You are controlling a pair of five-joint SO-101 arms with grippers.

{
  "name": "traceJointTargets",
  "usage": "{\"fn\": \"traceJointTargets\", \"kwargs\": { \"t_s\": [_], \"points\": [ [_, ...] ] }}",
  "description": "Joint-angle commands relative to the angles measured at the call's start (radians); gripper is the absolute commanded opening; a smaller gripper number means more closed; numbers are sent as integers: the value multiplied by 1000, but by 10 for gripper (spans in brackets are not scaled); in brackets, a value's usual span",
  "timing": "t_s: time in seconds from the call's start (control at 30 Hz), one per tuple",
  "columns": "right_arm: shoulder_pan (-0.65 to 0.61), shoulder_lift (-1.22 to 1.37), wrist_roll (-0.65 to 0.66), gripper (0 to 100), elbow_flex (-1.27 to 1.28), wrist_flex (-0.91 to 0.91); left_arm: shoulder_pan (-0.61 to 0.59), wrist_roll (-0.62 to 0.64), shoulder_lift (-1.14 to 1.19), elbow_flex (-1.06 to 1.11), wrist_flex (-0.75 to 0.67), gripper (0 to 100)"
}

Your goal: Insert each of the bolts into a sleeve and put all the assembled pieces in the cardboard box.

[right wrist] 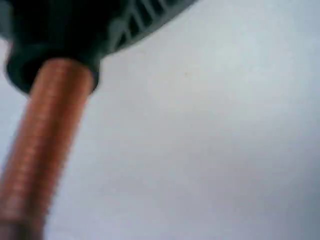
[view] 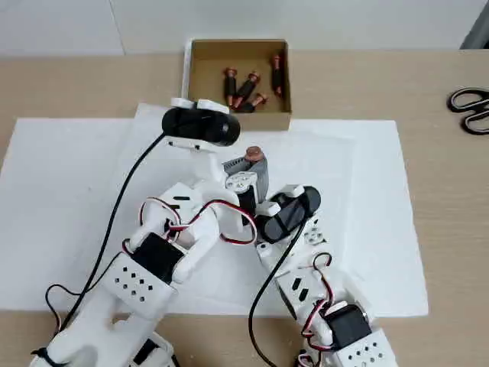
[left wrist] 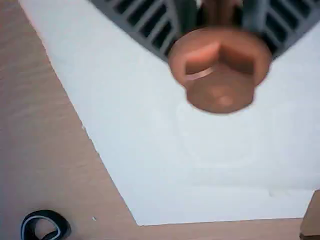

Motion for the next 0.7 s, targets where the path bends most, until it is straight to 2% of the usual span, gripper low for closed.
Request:
{"fn": "traceJointTargets", "kwargs": {
  "t_s": [0.0,0.27,0.5,0.67],
  "points": [
    [-5,-18,-9,4,-12,-28,5,6,-26,-5,-34,6],
    [-5,-18,-11,4,-12,-28,2,6,-26,-4,-41,6],
    [-5,-18,-11,4,-12,-28,0,6,-26,77,-166,6],
    [-4,-18,-11,4,-12,-28,0,5,-28,85,-146,6]
  ]
}}
